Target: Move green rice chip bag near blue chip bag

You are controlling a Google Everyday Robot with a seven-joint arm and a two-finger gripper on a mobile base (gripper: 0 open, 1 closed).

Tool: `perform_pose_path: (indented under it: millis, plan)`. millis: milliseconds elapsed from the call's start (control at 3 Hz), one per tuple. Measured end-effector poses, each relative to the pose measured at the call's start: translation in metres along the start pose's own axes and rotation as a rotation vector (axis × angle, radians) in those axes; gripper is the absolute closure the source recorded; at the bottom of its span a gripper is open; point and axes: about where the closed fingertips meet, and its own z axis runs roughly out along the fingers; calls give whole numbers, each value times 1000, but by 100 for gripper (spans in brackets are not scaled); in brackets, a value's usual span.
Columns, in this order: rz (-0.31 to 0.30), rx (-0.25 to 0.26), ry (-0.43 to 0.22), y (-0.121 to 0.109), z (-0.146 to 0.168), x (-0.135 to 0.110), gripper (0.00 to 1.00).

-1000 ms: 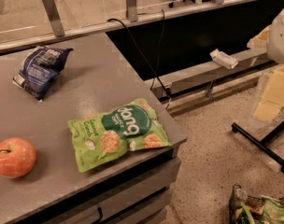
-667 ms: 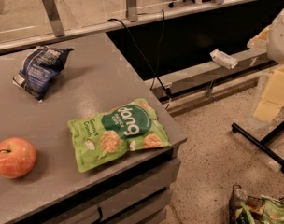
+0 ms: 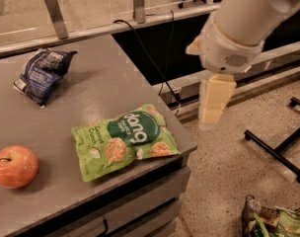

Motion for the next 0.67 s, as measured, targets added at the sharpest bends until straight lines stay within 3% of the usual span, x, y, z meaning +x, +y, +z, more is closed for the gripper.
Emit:
perform_pose_path:
  millis: [333, 667]
  plan:
    - [-111, -46, -72, 1, 35, -48, 0]
    - [-172, -114, -154, 14, 62, -82, 0]
